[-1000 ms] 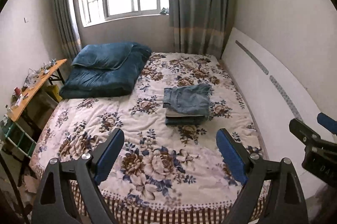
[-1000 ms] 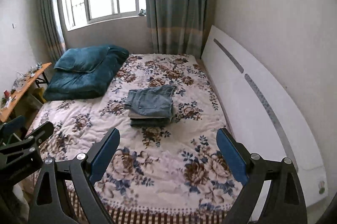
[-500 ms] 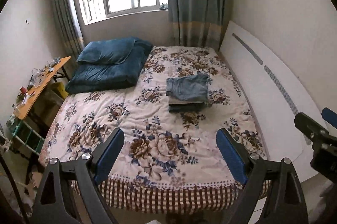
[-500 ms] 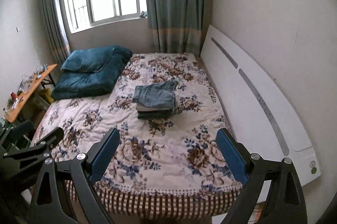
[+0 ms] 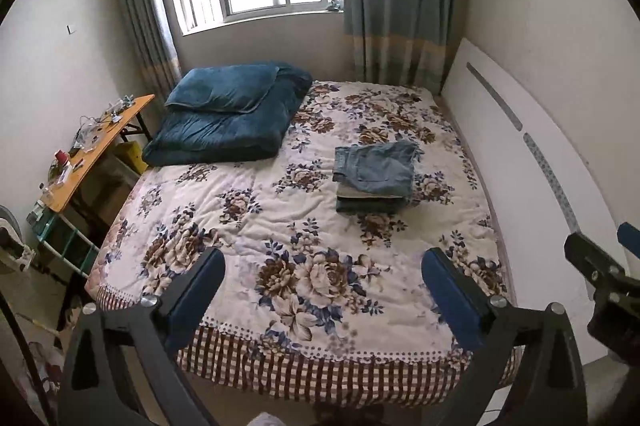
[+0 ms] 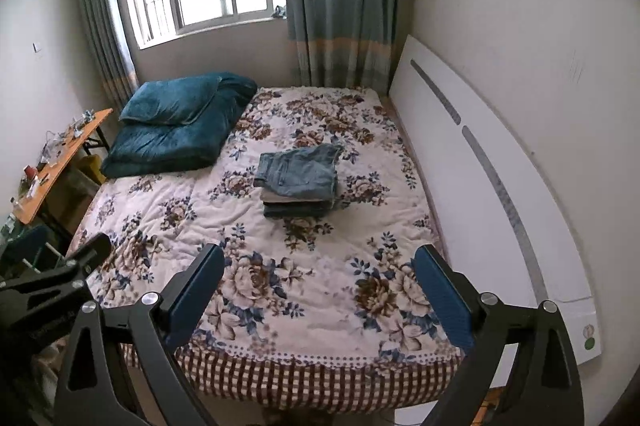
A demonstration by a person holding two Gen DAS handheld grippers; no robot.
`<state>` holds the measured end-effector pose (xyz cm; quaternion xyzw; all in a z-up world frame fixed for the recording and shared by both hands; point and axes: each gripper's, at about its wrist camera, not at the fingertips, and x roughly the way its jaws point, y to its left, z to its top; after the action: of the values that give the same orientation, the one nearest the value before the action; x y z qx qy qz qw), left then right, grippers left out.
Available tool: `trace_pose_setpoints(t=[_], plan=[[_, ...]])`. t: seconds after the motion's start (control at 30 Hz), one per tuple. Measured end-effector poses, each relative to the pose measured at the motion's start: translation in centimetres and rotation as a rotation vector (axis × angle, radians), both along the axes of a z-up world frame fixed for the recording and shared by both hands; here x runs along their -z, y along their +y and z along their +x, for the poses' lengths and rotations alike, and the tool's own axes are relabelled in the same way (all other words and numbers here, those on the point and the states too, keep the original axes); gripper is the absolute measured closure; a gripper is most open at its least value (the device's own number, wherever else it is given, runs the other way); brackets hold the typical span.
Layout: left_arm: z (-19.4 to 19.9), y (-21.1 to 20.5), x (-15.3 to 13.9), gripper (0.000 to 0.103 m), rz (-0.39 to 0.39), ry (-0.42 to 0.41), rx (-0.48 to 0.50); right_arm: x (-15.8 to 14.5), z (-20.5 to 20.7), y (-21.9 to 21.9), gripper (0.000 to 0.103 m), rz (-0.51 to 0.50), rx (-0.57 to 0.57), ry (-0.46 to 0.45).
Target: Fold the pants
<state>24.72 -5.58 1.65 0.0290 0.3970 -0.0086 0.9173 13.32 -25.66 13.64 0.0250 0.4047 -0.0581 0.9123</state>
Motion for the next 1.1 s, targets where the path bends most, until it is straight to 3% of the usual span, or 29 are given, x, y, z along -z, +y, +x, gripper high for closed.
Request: trace_pose_setpoints(t=[0.4,1.1], plan=[[0.8,0.5,0.9,0.002,0.008,0.042,-0.030,1.8,2.1,-0.5,0.005,0.004,-0.009,0.043],[1.1,0.5,0.7,0.002,0.013,0.038,-0.037,3.6,2.5,-0.3,0.004,0.019,-0.023,0.066]])
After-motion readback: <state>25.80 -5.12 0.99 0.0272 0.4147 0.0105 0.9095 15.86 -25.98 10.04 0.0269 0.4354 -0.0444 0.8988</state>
